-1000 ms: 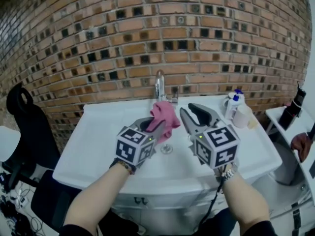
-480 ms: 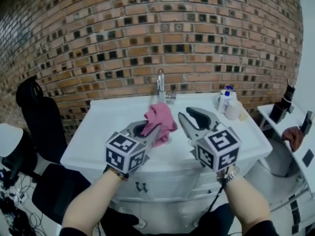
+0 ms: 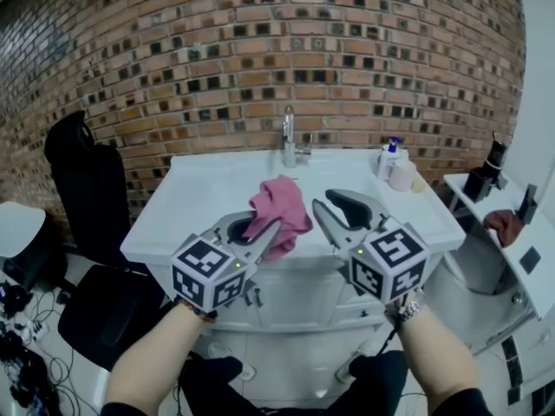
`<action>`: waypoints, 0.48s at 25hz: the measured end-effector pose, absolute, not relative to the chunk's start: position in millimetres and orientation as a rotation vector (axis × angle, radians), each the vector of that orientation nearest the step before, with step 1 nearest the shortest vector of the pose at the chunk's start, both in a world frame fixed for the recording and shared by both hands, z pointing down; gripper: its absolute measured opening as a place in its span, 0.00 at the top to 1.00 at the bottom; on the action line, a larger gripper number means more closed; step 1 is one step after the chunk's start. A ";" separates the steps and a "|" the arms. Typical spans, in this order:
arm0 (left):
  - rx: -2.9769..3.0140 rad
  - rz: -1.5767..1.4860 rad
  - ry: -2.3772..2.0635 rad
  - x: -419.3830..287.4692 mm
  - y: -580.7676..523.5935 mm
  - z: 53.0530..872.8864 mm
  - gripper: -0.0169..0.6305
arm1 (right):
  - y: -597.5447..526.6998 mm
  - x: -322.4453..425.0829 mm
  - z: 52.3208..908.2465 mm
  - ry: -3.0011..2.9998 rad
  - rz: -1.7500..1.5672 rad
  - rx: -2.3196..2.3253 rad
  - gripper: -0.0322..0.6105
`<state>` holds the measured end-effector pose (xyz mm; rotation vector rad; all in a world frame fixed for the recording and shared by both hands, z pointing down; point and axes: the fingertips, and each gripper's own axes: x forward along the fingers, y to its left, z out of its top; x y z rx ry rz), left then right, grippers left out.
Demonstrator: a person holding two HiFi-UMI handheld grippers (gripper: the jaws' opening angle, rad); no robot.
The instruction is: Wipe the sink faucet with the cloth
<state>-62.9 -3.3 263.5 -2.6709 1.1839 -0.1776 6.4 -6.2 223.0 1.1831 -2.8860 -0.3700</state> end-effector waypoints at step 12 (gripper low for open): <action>-2.641 -0.071 1.165 -54.4 91.3 258.2 0.88 | 84.6 12.2 225.8 -2.877 -0.450 1.297 0.76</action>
